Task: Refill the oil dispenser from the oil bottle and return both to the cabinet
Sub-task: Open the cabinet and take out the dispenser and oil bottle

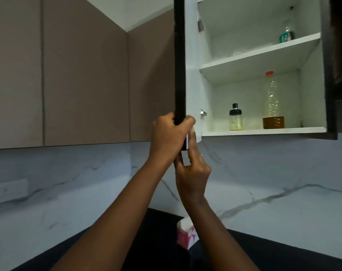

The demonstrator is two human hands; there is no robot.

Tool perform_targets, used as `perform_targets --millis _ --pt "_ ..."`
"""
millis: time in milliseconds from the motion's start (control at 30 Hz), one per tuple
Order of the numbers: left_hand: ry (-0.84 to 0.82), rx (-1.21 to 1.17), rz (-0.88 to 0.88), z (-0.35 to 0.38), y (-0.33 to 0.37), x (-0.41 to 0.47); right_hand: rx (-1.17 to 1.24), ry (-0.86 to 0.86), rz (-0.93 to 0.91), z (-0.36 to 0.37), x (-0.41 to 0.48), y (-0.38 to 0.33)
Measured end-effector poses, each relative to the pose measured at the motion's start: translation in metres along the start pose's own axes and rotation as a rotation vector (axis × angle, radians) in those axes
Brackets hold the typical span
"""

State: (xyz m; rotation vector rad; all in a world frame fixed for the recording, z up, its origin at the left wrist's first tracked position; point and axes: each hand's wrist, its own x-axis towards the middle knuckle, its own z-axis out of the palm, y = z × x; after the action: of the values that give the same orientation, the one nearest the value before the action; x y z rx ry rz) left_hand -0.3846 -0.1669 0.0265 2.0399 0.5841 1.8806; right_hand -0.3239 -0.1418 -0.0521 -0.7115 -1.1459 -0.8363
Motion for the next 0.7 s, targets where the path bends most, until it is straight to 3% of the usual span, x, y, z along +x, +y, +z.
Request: perform_targets --millis 233,467,700 --pt "0.047 -0.052 -0.141 -0.07 -0.046 0.019 -0.025 -0.127 -0.16 0.068 -0.017 -0.018" --pt "0.116 -0.004 -0.194 -0.122 -0.103 0.034 -0.002 -0.384 -0.211 0.132 -0.031 -0.029" --pt "0.151 0.15 -0.169 -0.13 -0.13 0.044 0.006 -0.403 -0.217 0.152 -0.041 -0.028"
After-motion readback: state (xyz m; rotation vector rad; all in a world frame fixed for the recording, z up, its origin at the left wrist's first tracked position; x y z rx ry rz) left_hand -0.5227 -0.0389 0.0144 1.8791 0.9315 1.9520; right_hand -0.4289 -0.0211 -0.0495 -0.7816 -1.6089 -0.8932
